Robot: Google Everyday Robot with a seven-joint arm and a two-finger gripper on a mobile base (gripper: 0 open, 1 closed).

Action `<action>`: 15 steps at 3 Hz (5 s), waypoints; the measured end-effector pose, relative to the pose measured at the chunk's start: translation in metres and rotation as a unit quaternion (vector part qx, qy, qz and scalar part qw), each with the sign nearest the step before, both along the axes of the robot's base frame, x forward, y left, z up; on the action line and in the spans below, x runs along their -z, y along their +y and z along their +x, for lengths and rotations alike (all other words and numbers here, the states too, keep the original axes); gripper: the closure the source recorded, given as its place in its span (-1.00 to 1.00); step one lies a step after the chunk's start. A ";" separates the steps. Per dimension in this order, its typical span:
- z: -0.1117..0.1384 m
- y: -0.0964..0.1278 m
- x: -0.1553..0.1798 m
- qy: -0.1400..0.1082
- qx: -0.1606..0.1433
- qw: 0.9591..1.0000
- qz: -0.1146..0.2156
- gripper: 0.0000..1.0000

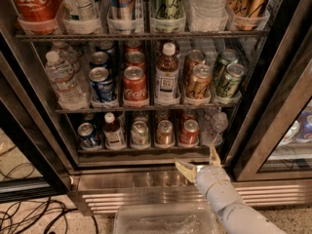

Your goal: Pick coke can from bottom shelf of fridge

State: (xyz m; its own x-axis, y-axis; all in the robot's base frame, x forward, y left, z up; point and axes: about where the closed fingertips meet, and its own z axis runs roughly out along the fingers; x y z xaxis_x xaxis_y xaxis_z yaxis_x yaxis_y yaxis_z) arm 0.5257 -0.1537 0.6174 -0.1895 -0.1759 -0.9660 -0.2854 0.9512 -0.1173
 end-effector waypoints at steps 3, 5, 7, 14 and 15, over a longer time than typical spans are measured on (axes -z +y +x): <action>0.033 0.012 0.008 -0.029 -0.008 1.000 -0.003 -0.46; 0.053 0.010 0.007 -0.053 -0.001 0.999 -0.010 -0.32; 0.063 0.006 0.011 -0.066 0.014 0.998 -0.017 -0.28; 0.114 -0.009 0.023 -0.070 0.056 0.996 -0.017 0.06; 0.113 -0.006 0.022 -0.064 0.050 0.997 -0.003 0.53</action>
Offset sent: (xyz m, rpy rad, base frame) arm 0.0327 0.0162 -0.0096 -0.0005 -0.0562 0.0289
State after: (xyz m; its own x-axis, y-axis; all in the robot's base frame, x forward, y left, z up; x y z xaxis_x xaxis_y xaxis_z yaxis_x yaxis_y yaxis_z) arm 0.6385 -0.1600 0.5958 -0.0824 -0.1690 -0.9822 -0.1711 0.9733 -0.1531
